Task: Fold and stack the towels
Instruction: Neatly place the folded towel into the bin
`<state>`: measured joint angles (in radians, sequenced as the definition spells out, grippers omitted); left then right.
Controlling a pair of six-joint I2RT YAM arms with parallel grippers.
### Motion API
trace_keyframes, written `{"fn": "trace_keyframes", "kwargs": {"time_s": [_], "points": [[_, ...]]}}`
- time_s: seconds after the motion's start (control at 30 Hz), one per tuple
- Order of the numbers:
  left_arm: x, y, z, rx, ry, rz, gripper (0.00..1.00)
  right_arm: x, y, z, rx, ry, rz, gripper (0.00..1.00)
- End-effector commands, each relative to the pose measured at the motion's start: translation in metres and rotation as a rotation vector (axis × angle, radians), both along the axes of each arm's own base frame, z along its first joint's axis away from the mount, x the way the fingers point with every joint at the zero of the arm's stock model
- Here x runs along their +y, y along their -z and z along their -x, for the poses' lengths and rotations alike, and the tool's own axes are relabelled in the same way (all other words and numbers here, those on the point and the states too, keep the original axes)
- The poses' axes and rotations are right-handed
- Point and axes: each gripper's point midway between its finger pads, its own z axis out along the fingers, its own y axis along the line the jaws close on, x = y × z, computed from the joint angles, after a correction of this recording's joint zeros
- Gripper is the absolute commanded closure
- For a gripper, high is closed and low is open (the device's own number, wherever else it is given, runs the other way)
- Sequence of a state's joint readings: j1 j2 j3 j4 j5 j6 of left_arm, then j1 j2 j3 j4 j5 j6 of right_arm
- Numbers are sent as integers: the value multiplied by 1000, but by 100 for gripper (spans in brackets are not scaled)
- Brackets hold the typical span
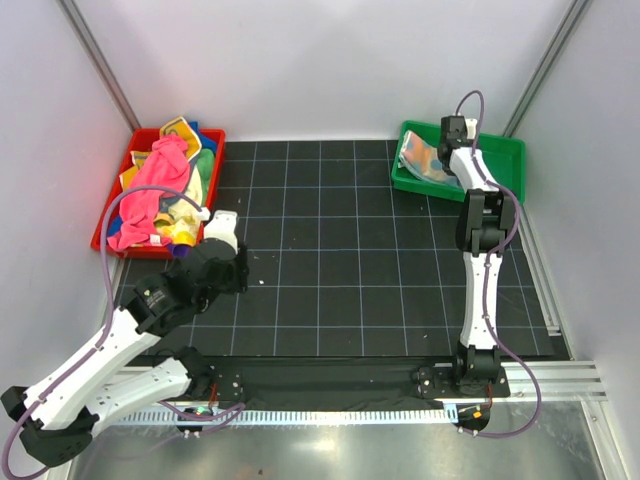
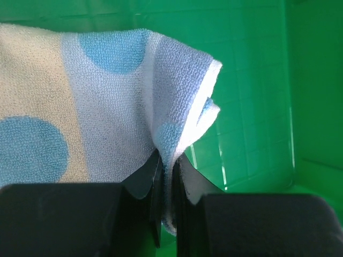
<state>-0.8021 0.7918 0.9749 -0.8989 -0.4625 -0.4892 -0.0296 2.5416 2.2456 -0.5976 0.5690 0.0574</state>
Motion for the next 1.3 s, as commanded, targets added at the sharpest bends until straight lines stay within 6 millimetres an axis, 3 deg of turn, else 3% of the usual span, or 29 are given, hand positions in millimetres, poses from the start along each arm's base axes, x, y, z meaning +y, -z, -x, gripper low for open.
{"fn": "trace_keyframes", "kwargs": {"time_s": [0.0,0.2,0.3,0.57,0.77,0.83,1.0,1.03,1.07,1.1,1.13,1.17,1.2,1.23,1.27], "points": [[-1,-1,-2,-3,3,4,55,-15,-18,-6,-59,38,31,99],[-1,0,-4,0,3,0,55,-23,-25,-8,-74,53,34,99],[-2,1,-4,5,4,1,55,-27,-28,-8,-83,65,38,94],[-1,1,-5,6,3,4,55,-36,-47,-5,-112,105,40,48],[-1,1,-5,6,6,8,55,-31,-86,-3,-191,129,-6,29],[-1,0,-4,4,5,15,55,-24,-107,-3,-238,114,-53,26],[-4,-1,-5,4,12,18,54,19,-155,-3,-392,73,-284,19],[-5,-2,-6,4,12,18,54,34,-158,-3,-401,34,-340,19],[-5,-2,-6,3,11,18,54,50,-147,-1,-394,12,-364,16],[-6,-1,-8,9,7,8,54,60,-168,6,-436,-1,-379,16],[-6,-3,-9,5,2,13,54,71,-168,11,-436,-20,-400,15],[-9,-4,-11,3,3,18,53,99,-155,16,-417,-63,-429,14],[-12,-5,-15,6,-5,23,53,113,-155,22,-423,-79,-461,14],[-13,-12,-19,-7,-21,32,51,125,-172,32,-459,-99,-490,13],[-15,-18,-24,-18,-37,40,51,158,-154,41,-437,-155,-536,13]]}}
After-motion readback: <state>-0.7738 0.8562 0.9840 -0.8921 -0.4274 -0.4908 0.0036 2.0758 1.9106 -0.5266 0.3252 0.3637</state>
